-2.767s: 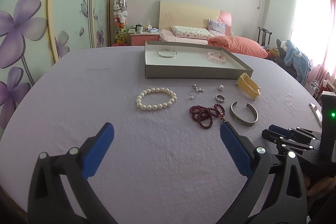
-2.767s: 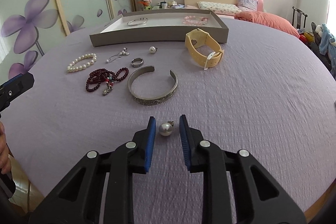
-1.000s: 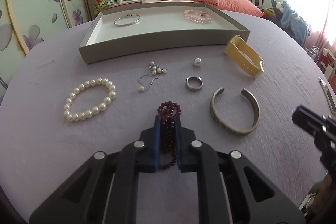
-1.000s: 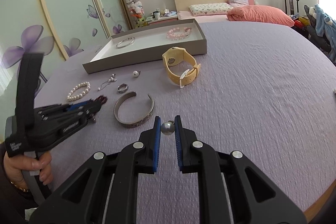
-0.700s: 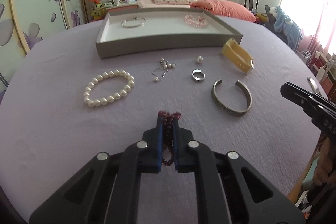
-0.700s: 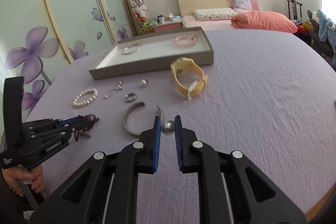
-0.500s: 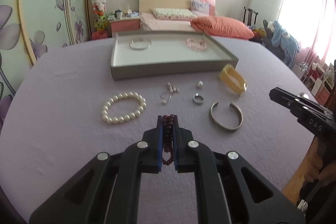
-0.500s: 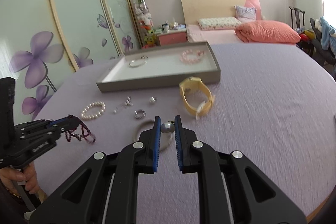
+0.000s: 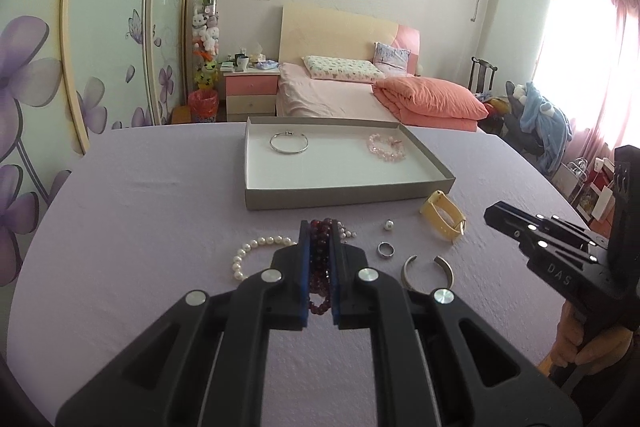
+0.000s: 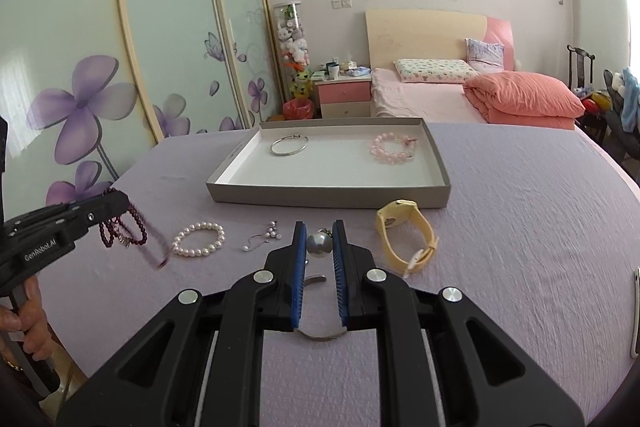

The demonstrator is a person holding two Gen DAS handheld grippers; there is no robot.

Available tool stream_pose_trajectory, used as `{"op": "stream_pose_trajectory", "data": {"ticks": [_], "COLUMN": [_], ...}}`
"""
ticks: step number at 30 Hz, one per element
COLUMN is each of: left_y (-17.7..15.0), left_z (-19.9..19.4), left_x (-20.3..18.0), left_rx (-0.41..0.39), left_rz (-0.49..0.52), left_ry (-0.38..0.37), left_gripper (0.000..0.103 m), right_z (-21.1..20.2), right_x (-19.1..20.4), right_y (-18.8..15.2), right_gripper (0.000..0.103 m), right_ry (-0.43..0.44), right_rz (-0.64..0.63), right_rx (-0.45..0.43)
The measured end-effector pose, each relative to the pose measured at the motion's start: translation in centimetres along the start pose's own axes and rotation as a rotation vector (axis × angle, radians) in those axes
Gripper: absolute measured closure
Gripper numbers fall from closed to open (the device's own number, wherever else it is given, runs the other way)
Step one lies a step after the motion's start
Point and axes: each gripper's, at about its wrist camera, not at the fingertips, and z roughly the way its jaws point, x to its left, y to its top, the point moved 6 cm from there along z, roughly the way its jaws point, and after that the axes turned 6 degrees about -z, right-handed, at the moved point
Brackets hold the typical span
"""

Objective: Organize jewelry
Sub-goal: 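Carry the necklace and earring over the tray with both tools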

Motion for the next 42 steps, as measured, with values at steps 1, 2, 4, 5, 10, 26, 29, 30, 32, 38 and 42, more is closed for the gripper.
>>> {"op": "stream_pose_trajectory", "data": {"ticks": [1,2,4,5,10,26,29,30,32,38,42], "left_y": [0.0,0.1,0.4,0.6,1.7,12.2,13.8,14.2,14.8,15.3,15.0], "left_z": [-0.1,-0.2,-0.3,-0.3,-0.2,8.7,11.8,13.1,15.1,21.2,23.8], "left_x": [0.0,0.0,0.1,0.1,0.1,0.6,0.8,0.8,0.9,1.5,1.7], "left_rx": [-0.003,-0.005,-0.009,-0.010,-0.019,-0.042,-0.032,-0.026,-0.013,0.038,0.063], "left_rz": [0.000,0.000,0.000,-0.001,0.002,-0.033,-0.035,-0.039,-0.045,-0.046,-0.046], "left_ry": [0.001,0.001,0.001,0.001,-0.002,-0.032,-0.023,-0.021,-0.018,0.016,0.028], "left_gripper": [0.095,0.095,0.095,0.095,0.095,0.095,0.095,0.095,0.095,0.095,0.095], "right_z": [0.1,0.2,0.4,0.5,0.8,7.7,10.3,11.1,12.9,16.8,18.3], "right_x": [0.2,0.5,0.8,1.0,1.0,-5.3,-6.8,-7.2,-7.9,-9.5,-10.1], "right_y": [0.0,-0.1,0.0,0.0,0.9,9.0,9.9,10.1,10.5,10.6,10.1], "right_gripper": [0.089,0.089,0.089,0.089,0.089,0.089,0.089,0.089,0.089,0.089,0.089], "right_ry": [0.002,0.004,0.007,0.009,0.009,-0.055,-0.067,-0.068,-0.070,-0.073,-0.078], "right_rz": [-0.003,-0.007,-0.015,-0.019,-0.028,0.026,0.038,0.042,0.048,0.050,0.049], "right_rx": [0.002,0.004,0.007,0.008,0.002,-0.034,-0.007,0.003,0.025,0.087,0.113]}}
